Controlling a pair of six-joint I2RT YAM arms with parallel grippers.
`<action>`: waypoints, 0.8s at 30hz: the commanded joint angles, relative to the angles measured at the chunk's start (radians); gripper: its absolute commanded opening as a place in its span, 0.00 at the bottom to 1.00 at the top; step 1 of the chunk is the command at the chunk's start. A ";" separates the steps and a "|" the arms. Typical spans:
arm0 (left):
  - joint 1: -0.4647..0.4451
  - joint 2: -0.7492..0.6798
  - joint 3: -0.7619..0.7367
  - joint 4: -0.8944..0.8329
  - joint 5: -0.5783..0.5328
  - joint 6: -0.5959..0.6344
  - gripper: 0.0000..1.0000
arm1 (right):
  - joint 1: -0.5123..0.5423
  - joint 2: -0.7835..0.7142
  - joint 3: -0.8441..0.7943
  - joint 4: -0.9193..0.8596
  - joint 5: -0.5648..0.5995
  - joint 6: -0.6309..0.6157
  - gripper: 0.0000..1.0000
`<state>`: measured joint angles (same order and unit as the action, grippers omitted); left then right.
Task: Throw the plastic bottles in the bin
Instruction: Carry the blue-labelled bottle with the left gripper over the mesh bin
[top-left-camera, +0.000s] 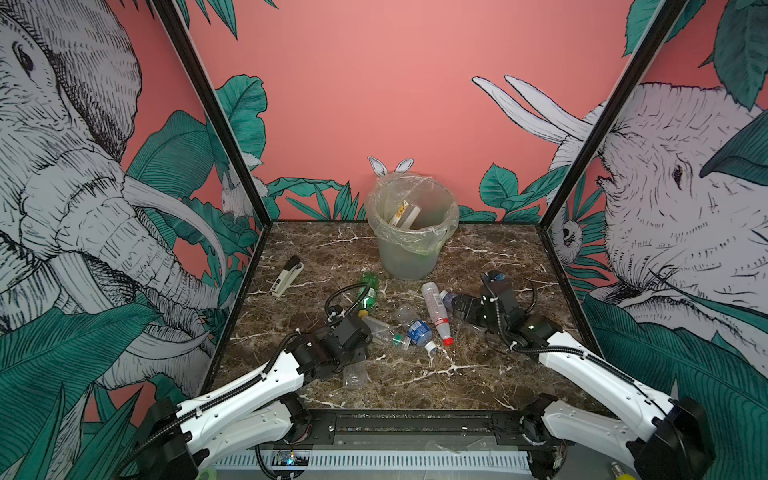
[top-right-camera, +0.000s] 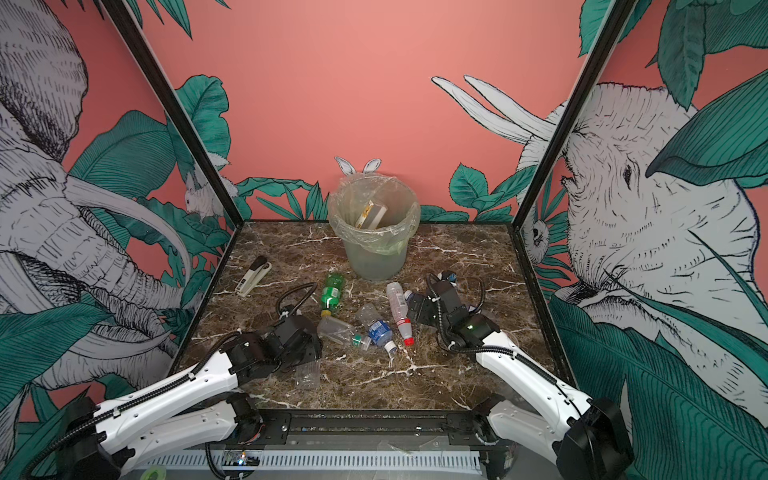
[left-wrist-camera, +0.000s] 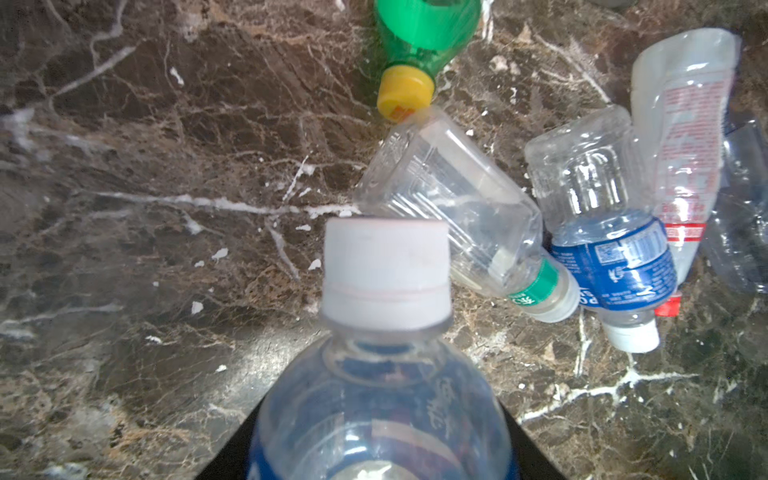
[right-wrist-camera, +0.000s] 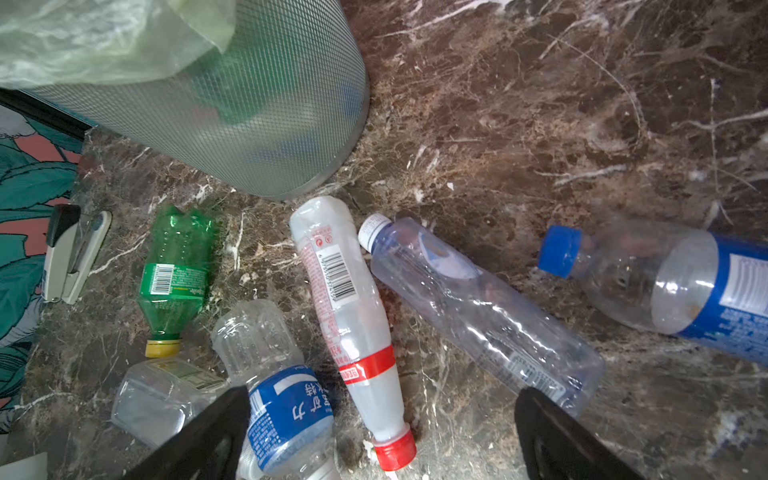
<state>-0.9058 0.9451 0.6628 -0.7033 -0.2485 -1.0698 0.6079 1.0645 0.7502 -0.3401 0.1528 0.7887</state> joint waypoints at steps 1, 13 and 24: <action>0.014 0.027 0.078 -0.061 -0.048 0.057 0.46 | 0.001 0.018 0.009 0.010 0.005 -0.016 0.99; 0.096 0.182 0.309 -0.054 0.095 0.316 0.51 | 0.001 -0.009 0.023 -0.039 -0.011 0.004 0.99; 0.263 0.175 0.285 0.208 0.410 0.325 0.50 | 0.001 -0.063 -0.004 -0.054 -0.010 0.009 0.99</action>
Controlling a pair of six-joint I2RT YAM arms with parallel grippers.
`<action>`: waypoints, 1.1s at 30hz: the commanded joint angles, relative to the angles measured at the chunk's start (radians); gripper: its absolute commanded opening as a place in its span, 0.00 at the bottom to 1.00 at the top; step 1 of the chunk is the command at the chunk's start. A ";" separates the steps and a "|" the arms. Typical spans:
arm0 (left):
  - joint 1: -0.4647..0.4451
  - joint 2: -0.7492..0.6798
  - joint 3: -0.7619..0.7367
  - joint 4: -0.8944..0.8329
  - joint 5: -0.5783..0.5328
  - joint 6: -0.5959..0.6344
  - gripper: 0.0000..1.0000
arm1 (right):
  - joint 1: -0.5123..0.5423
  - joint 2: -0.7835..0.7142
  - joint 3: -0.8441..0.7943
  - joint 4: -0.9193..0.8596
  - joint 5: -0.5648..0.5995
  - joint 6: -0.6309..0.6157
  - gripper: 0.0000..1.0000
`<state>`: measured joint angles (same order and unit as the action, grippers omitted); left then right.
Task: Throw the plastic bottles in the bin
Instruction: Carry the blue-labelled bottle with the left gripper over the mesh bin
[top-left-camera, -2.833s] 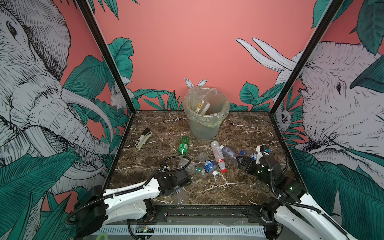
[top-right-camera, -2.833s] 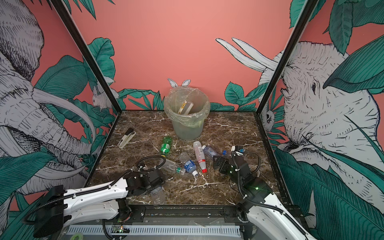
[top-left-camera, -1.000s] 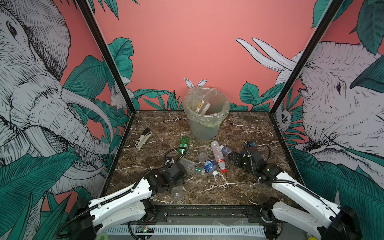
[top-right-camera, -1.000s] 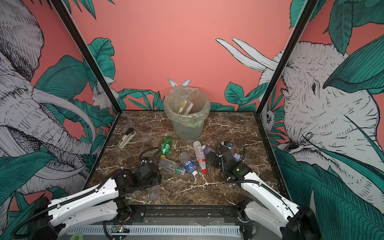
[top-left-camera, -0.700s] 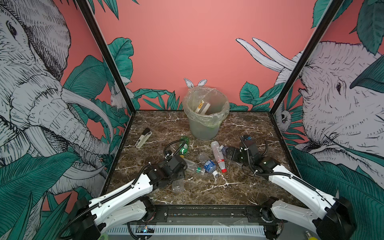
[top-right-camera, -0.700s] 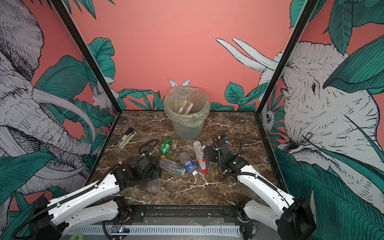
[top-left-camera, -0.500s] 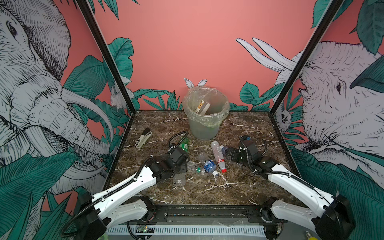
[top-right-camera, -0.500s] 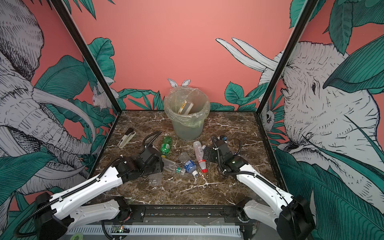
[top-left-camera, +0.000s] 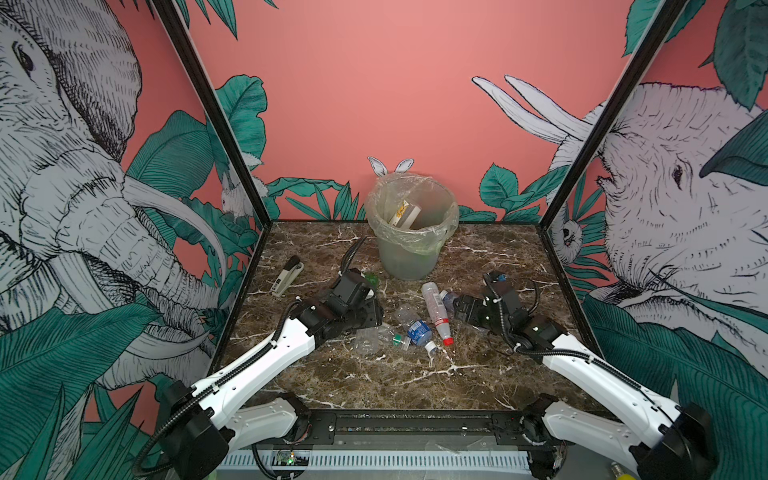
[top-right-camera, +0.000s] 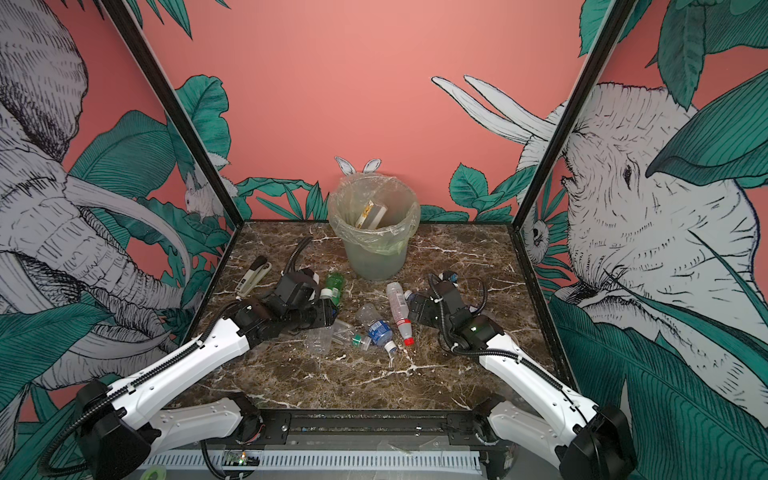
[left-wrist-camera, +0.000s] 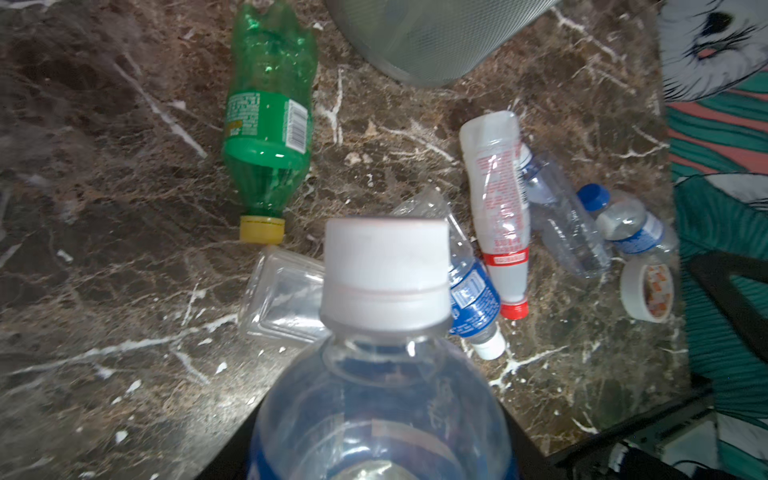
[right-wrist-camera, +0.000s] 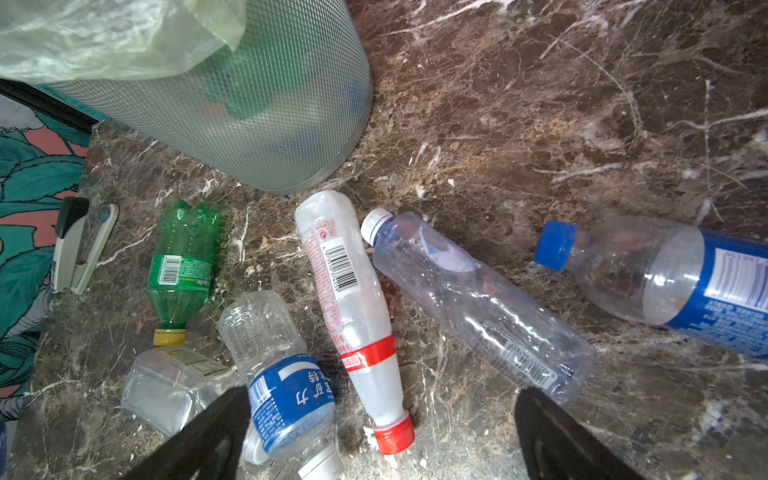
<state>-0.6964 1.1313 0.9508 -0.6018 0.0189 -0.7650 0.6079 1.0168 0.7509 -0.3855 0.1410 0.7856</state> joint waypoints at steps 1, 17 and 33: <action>0.073 -0.007 0.001 0.122 0.175 0.018 0.50 | 0.001 -0.017 -0.007 -0.007 0.000 0.012 0.99; 0.249 0.135 0.154 0.329 0.470 -0.023 0.49 | 0.001 -0.034 -0.022 0.014 -0.011 0.022 0.99; 0.349 0.055 0.126 0.477 0.538 -0.009 0.48 | 0.001 0.021 -0.007 0.079 -0.039 0.027 0.99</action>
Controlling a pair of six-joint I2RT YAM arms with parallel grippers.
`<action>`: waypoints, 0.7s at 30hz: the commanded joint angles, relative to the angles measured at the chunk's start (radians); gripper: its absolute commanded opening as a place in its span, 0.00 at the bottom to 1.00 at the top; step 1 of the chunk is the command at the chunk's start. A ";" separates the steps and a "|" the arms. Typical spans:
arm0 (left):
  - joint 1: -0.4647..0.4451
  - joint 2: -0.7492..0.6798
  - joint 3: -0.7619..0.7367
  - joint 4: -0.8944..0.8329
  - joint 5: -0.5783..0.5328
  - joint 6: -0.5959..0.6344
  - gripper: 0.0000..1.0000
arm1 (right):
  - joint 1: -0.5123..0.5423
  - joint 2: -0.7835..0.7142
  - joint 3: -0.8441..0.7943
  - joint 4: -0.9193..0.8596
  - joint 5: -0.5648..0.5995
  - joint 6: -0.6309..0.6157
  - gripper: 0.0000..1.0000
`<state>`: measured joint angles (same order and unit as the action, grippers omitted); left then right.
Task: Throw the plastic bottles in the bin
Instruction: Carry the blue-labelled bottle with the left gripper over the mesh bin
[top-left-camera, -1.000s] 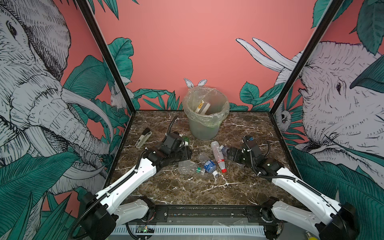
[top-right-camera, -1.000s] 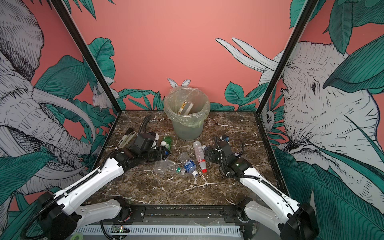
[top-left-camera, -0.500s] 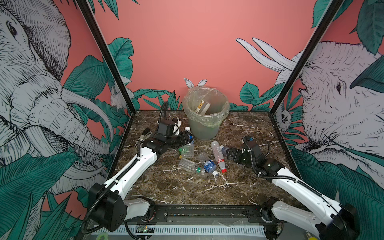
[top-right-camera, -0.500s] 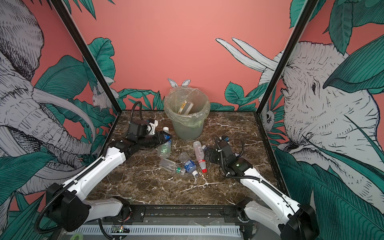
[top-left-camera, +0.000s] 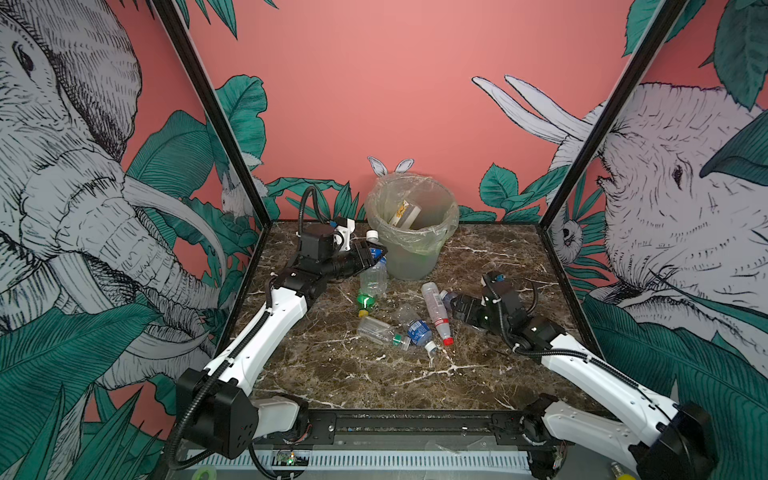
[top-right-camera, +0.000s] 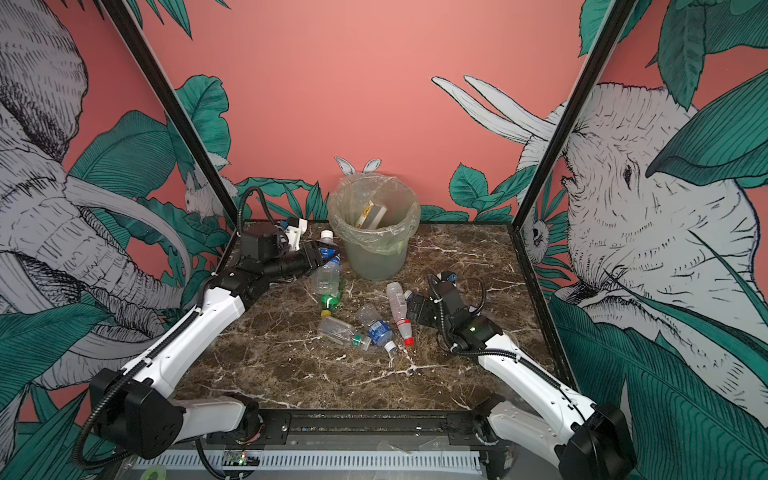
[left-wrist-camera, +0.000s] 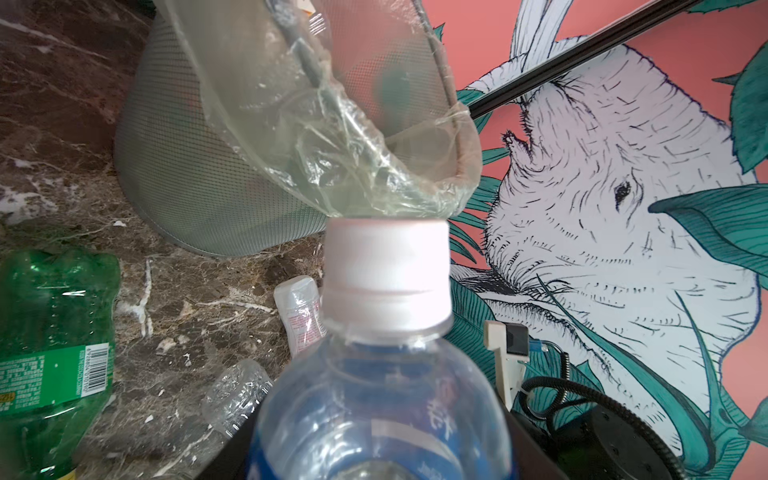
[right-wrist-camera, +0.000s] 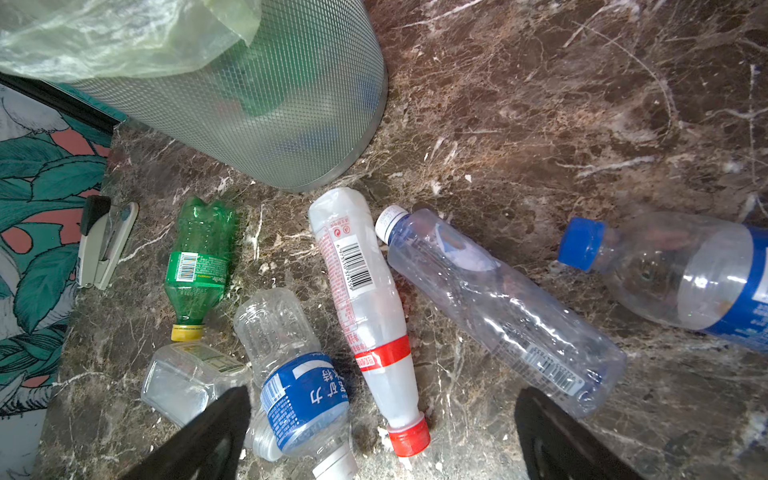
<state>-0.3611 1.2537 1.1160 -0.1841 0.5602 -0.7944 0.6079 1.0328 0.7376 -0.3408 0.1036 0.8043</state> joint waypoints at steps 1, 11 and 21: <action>0.018 -0.079 -0.054 0.069 -0.005 0.018 0.48 | 0.000 0.005 0.004 0.035 -0.001 0.009 0.99; 0.032 -0.141 -0.079 0.039 -0.019 0.049 0.48 | 0.001 -0.022 -0.027 0.033 0.008 0.018 0.99; 0.033 0.001 0.200 -0.074 -0.102 0.049 0.50 | 0.001 -0.074 -0.027 -0.006 0.032 0.016 0.99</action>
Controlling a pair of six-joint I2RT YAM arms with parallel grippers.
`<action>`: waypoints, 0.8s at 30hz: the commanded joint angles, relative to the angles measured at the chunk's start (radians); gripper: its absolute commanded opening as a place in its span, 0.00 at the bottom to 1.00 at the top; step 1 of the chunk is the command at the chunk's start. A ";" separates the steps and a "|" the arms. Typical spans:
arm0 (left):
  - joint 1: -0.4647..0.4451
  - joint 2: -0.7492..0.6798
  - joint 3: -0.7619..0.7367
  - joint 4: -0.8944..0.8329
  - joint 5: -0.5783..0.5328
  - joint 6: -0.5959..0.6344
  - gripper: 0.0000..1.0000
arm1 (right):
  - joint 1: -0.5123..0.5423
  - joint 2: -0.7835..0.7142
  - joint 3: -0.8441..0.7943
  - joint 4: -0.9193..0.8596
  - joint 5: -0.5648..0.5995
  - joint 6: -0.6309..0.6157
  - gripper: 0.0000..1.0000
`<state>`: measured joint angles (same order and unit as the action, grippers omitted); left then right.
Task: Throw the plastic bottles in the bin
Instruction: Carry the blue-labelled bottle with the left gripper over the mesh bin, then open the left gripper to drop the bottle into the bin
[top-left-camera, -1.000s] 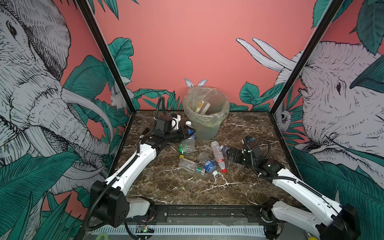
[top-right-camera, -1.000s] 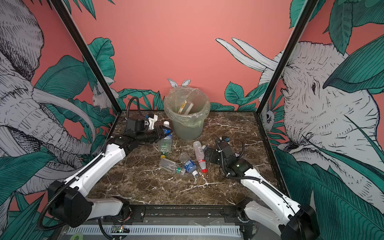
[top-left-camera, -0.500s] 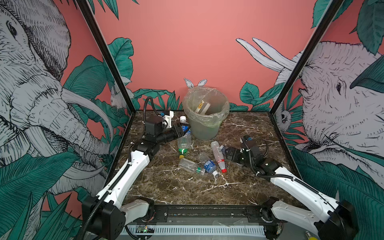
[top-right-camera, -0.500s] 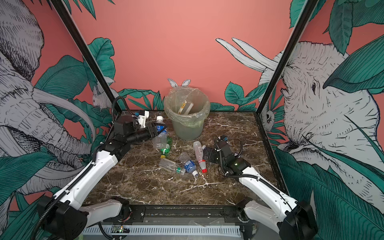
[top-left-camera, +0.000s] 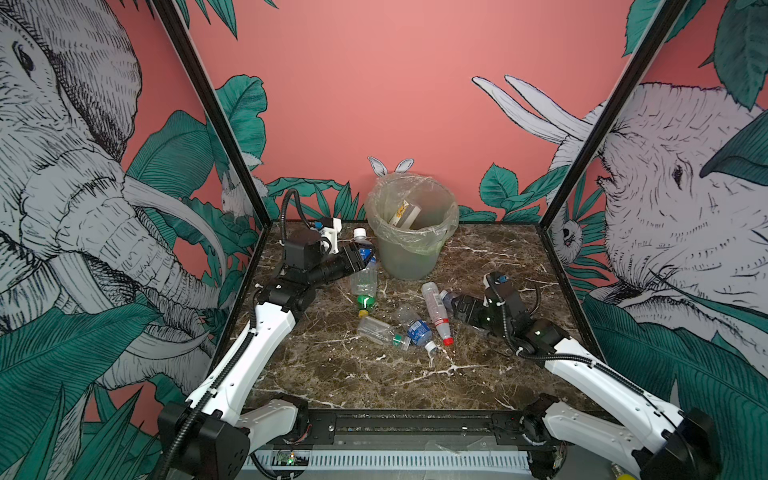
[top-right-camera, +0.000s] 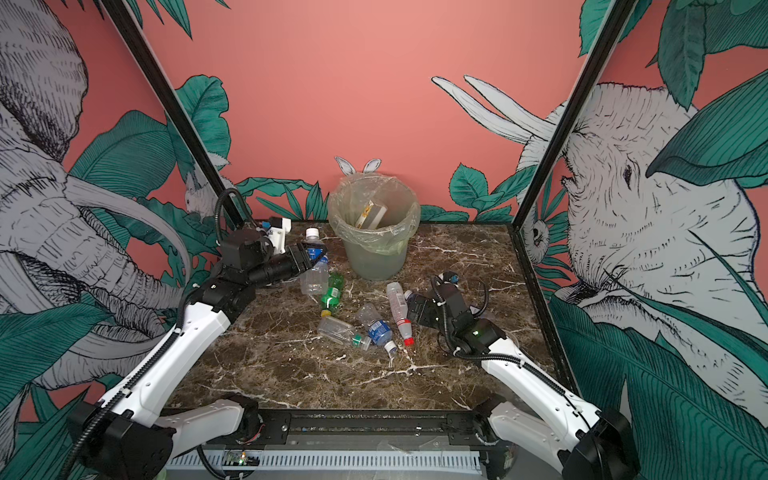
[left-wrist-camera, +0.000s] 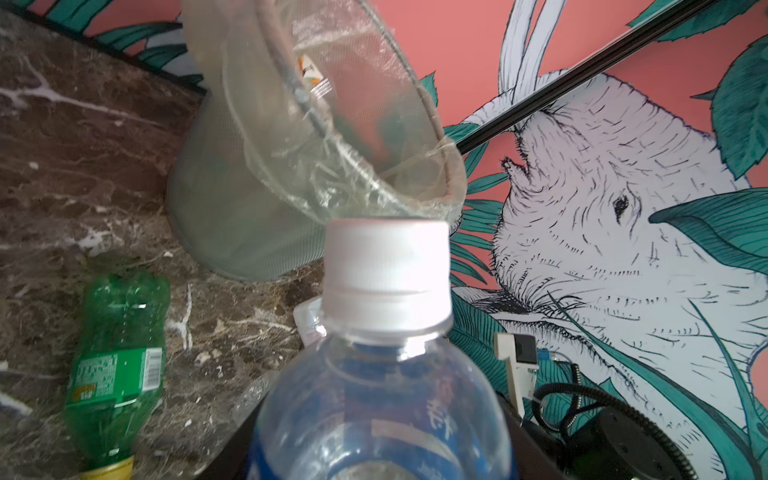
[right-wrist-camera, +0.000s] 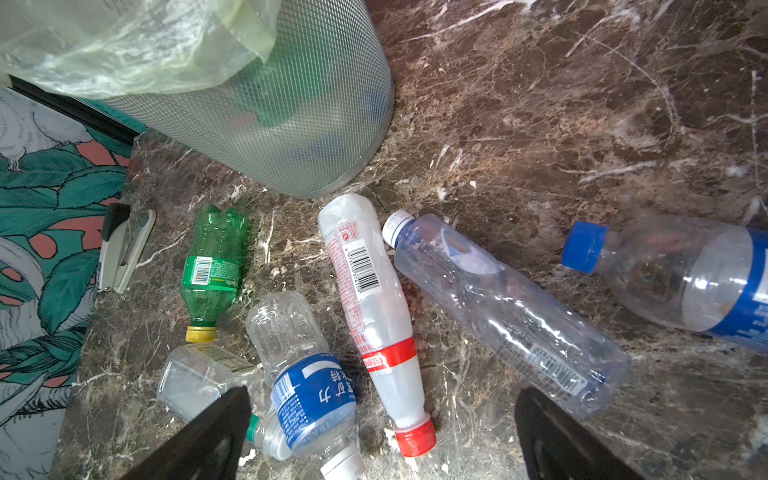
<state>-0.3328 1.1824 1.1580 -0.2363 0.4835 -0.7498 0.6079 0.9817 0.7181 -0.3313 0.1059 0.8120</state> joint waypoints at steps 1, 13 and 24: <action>0.005 0.135 0.252 -0.071 -0.026 0.010 0.50 | 0.001 -0.026 -0.006 -0.018 0.033 0.009 0.99; -0.040 0.836 1.186 -0.302 -0.008 -0.001 0.99 | 0.001 -0.068 0.029 -0.071 0.048 0.010 0.99; -0.026 0.496 0.984 -0.120 -0.005 0.207 0.99 | 0.001 -0.142 0.004 -0.134 0.110 -0.009 0.99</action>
<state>-0.3614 1.8130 2.1517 -0.4328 0.4530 -0.6491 0.6079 0.8536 0.7246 -0.4438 0.1799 0.8074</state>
